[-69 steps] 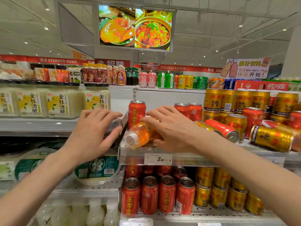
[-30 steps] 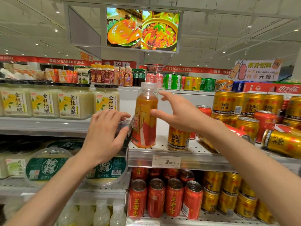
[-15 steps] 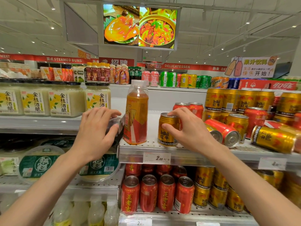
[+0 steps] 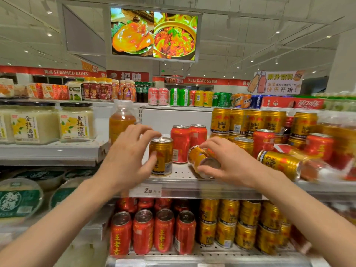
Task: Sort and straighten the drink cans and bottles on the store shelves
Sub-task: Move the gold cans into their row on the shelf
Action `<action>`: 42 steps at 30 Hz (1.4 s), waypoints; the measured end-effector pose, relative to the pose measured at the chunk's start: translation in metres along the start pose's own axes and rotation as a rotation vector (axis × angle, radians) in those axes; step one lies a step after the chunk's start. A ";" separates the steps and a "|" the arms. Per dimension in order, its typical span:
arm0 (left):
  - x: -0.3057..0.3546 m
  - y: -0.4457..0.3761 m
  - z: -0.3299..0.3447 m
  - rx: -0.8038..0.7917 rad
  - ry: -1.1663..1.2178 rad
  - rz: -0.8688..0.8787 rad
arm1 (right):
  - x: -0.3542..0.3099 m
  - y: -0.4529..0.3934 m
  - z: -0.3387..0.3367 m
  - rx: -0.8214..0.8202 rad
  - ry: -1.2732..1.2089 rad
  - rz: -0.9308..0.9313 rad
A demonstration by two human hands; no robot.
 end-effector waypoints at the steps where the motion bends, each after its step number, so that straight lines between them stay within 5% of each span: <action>1: 0.003 -0.005 0.008 -0.020 -0.004 -0.009 | 0.004 0.005 0.005 -0.016 0.042 -0.012; 13: 0.004 -0.014 0.048 0.052 0.032 -0.124 | 0.012 0.005 0.016 0.214 -0.016 -0.131; 23: 0.003 -0.012 0.052 0.070 0.059 -0.151 | 0.017 -0.033 0.011 0.124 -0.454 0.083; 34: 0.006 -0.009 0.052 0.039 0.030 -0.122 | 0.027 -0.025 0.009 0.014 -0.391 0.013; 42: 0.022 -0.020 0.051 0.026 -0.082 -0.087 | 0.053 0.015 0.023 0.135 -0.145 0.117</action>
Point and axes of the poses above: each hand's wrist, its own y-axis away from the middle knuckle, its own z-axis out of the palm, x = y × z, the point moved 3 cm from there along -y, towards the middle knuckle, and after that the axes turned 10 degrees about y, right-handed, at the moved point
